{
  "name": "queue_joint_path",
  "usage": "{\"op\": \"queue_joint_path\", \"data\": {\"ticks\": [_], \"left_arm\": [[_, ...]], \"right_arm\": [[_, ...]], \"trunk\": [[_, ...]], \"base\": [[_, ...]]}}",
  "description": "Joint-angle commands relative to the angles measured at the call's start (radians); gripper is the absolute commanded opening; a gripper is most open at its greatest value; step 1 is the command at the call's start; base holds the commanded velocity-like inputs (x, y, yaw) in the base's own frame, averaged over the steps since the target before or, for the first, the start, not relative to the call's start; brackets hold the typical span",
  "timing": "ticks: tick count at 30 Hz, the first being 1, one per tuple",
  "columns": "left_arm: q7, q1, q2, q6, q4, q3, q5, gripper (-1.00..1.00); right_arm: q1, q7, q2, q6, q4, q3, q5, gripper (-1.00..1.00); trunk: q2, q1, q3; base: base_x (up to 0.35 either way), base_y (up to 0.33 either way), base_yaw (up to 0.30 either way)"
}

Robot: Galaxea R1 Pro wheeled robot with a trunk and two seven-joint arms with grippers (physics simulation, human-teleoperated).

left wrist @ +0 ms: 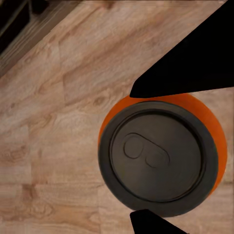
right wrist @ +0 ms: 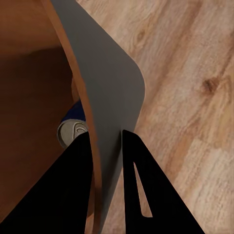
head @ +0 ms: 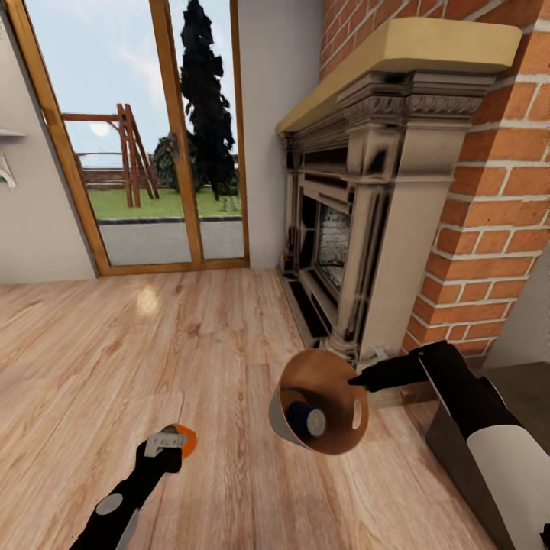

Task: Put the three can of soda from the living room inside the tash can in the kitchen.

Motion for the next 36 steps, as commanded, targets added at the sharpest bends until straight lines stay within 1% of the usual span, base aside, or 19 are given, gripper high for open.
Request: {"op": "queue_joint_path", "data": {"ticks": [1, 4, 5, 7, 8, 9, 10, 11, 13, 16, 20, 22, 25, 26, 28, 30, 31, 32, 36], "left_arm": [[-0.027, -0.001, 0.001, 0.064, -0.06, 0.003, 0.0, -1.0], [-0.081, -0.002, 0.002, 0.2, -0.185, 0.007, 0.005, -1.0], [-0.109, -0.005, 0.006, 0.342, -0.311, 0.009, 0.036, -1.0], [-0.117, -0.012, 0.017, 0.418, -0.37, 0.01, 0.056, -1.0], [-0.126, -0.038, 0.053, 0.541, -0.452, 0.01, 0.086, -1.0], [-0.155, -0.104, 0.094, 0.693, -0.514, 0.007, 0.13, -1.0], [-0.187, -0.162, 0.114, 0.791, -0.539, 0.005, 0.156, -1.0], [-0.206, -0.195, 0.123, 0.84, -0.548, 0.004, 0.168, -1.0], [-0.306, -0.337, 0.168, 1.001, -0.565, 0.001, 0.192, -1.0], [-0.459, -0.518, 0.251, 1.09, -0.548, -0.003, 0.201, -1.0], [-0.542, -0.655, 0.279, 1.09, -0.48, -0.013, 0.202, -1.0], [-0.575, -0.735, 0.284, 1.09, -0.386, -0.057, 0.202, -1.0], [-0.65, -0.925, 0.286, 1.09, -0.153, -0.206, 0.202, -1.0], [-0.69, -1.011, 0.284, 1.09, -0.052, -0.291, 0.201, -1.0], [-0.732, -1.093, 0.278, 1.09, 0.038, -0.383, 0.2, -1.0], [-0.816, -1.226, 0.244, 1.09, 0.17, -0.575, 0.2, -1.0], [-0.834, -1.249, 0.231, 1.09, 0.193, -0.618, 0.2, -1.0], [-0.877, -1.303, 0.171, 1.09, 0.247, -0.745, 0.199, -1.0], [-0.9, -1.333, 0.1, 1.09, 0.275, -0.833, 0.196, -1.0]], "right_arm": [[0.0, 0.005, 0.0, 0.012, -0.001, 0.0, -0.015, -1.0], [0.0, 0.004, 0.0, 0.024, -0.001, 0.001, -0.014, -1.0], [-0.001, 0.003, 0.001, 0.063, -0.001, 0.001, -0.014, -1.0], [-0.001, 0.002, 0.001, 0.092, 0.0, 0.001, -0.014, -1.0], [-0.003, 0.001, 0.004, 0.147, 0.0, 0.008, -0.013, -1.0], [-0.007, 0.0, 0.01, 0.188, 0.001, 0.028, 0.005, -1.0], [-0.015, -0.001, 0.016, 0.2, 0.001, 0.044, 0.031, -1.0], [-0.02, -0.001, 0.02, 0.2, 0.004, 0.05, 0.049, -1.0], [-0.04, -0.001, 0.037, 0.2, 0.026, 0.067, 0.127, -1.0], [-0.094, -0.001, 0.079, 0.2, 0.157, 0.075, 0.201, -1.0], [-0.185, -0.002, 0.109, 0.2, 0.32, 0.077, 0.24, -1.0], [-0.239, -0.004, 0.127, 0.2, 0.405, 0.077, 0.259, -1.0], [-0.3, -0.036, 0.161, 0.2, 0.491, 0.078, 0.292, -1.0], [-0.317, -0.057, 0.174, 0.2, 0.512, 0.077, 0.299, -1.0], [-0.333, -0.072, 0.182, 0.2, 0.532, 0.076, 0.304, -1.0], [-0.365, -0.087, 0.193, 0.2, 0.573, 0.075, 0.308, -1.0], [-0.373, -0.09, 0.195, 0.2, 0.586, 0.075, 0.308, -1.0], [-0.407, -0.096, 0.203, 0.2, 0.638, 0.074, 0.309, -1.0], [-0.434, -0.1, 0.213, 0.2, 0.681, 0.073, 0.31, -1.0]], "trunk": [[0.0, 0.0, 0.004], [0.001, -0.002, 0.016], [0.001, -0.002, 0.019], [0.002, -0.003, 0.027], [0.002, -0.004, 0.031], [0.007, -0.006, 0.034], [0.014, -0.01, 0.038], [0.021, -0.014, 0.041], [0.035, -0.022, 0.047], [0.056, -0.033, 0.056], [0.084, -0.049, 0.069], [0.098, -0.056, 0.075], [0.119, -0.068, 0.085], [0.126, -0.072, 0.088], [0.14, -0.079, 0.094], [0.154, -0.087, 0.1], [0.161, -0.091, 0.103], [0.168, -0.095, 0.106], [0.196, -0.11, 0.119]], "base": [[0.0, 0.0, 0.0], [0.0, 0.0, 0.0], [0.0, 0.0, 0.0], [0.0, 0.0, 0.0], [0.0, 0.0, 0.0], [0.0, 0.0, 0.0], [0.0, 0.0, 0.0], [0.0, 0.0, 0.0], [0.0, 0.0, 0.0], [0.0, 0.0, 0.0], [0.0, 0.0, 0.0], [0.0, 0.0, 0.0], [0.0, 0.0, 0.0], [0.0, 0.0, 0.0], [0.0, 0.0, 0.0], [0.0, 0.0, 0.0], [0.0, 0.0, 0.0], [0.0, 0.0, 0.0], [0.0, 0.0, 0.0]]}}
